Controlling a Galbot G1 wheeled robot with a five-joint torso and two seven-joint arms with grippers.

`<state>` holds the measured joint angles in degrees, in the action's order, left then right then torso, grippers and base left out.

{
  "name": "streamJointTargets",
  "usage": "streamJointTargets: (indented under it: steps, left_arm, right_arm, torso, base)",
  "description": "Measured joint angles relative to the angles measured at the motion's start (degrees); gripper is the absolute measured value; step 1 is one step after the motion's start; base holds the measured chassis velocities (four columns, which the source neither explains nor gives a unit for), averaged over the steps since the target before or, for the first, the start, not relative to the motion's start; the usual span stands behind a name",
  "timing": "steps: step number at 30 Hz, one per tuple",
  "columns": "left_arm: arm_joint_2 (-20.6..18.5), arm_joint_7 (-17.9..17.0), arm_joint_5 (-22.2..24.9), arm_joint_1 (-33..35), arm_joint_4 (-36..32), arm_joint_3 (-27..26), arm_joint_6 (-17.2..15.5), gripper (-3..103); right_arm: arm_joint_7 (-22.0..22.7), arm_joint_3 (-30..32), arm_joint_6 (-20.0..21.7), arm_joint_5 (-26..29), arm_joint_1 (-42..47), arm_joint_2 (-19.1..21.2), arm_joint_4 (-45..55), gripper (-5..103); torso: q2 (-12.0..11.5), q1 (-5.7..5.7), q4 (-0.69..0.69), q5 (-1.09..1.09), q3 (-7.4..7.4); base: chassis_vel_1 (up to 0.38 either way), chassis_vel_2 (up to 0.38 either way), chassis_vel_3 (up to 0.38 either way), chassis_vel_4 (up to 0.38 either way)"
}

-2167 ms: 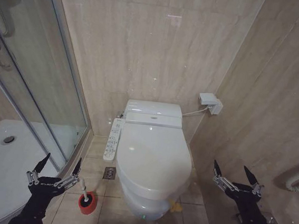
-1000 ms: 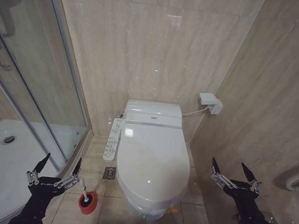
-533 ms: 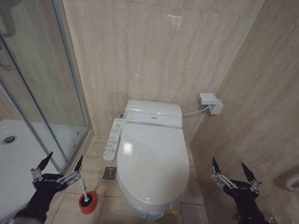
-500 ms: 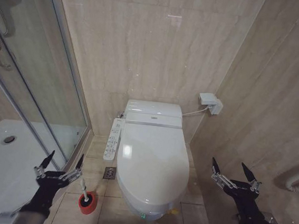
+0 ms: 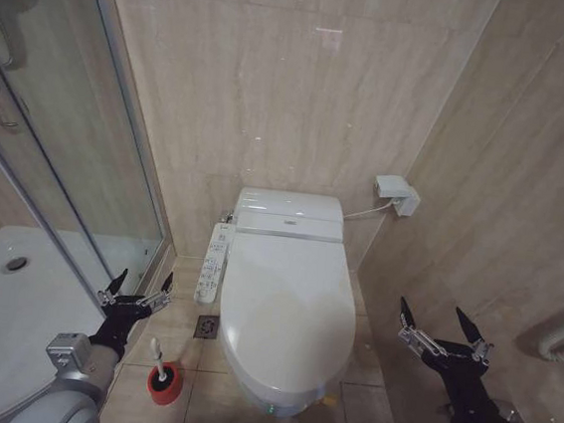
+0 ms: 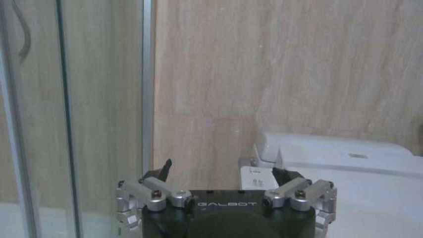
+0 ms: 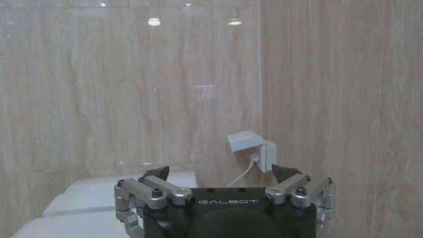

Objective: Open the toilet lid, clean the toilet bowl with a toilet brush, close the toilet lid, and flush.

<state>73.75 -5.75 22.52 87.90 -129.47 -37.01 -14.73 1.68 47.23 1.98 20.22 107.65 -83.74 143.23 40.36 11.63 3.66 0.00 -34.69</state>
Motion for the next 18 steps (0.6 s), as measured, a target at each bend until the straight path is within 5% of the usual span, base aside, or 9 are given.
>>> streamJointTargets:
  steps: [4, 11, 18]
  left_arm:
    - [-0.58, 0.21, 0.49, -0.96, 1.05, 0.23, 0.28, 100]
    - [-10.74, 5.09, 6.17, -10.88, 14.39, 2.62, 10.28, 98]
    - [-12.05, 5.84, 6.94, -12.13, 16.09, 2.99, 11.79, 97]
  right_arm:
    - [0.00, 0.00, 0.00, 0.00, 0.00, 0.00, 0.00, 100]
    - [0.00, 0.00, 0.00, 0.00, 0.00, 0.00, 0.01, 100]
    - [0.00, 0.00, 0.00, 0.00, 0.00, 0.00, 0.01, 100]
  torso:
    - [0.00, -0.01, 0.00, 0.00, 0.00]
    - [0.00, 0.00, 0.04, -0.02, 0.00]
    - [0.00, 0.00, 0.00, -0.01, 0.00]
  base:
    - [0.000, 0.000, 0.000, 0.000]
    - [0.000, 0.000, 0.000, 0.000]
    - [0.000, 0.000, 0.000, 0.000]
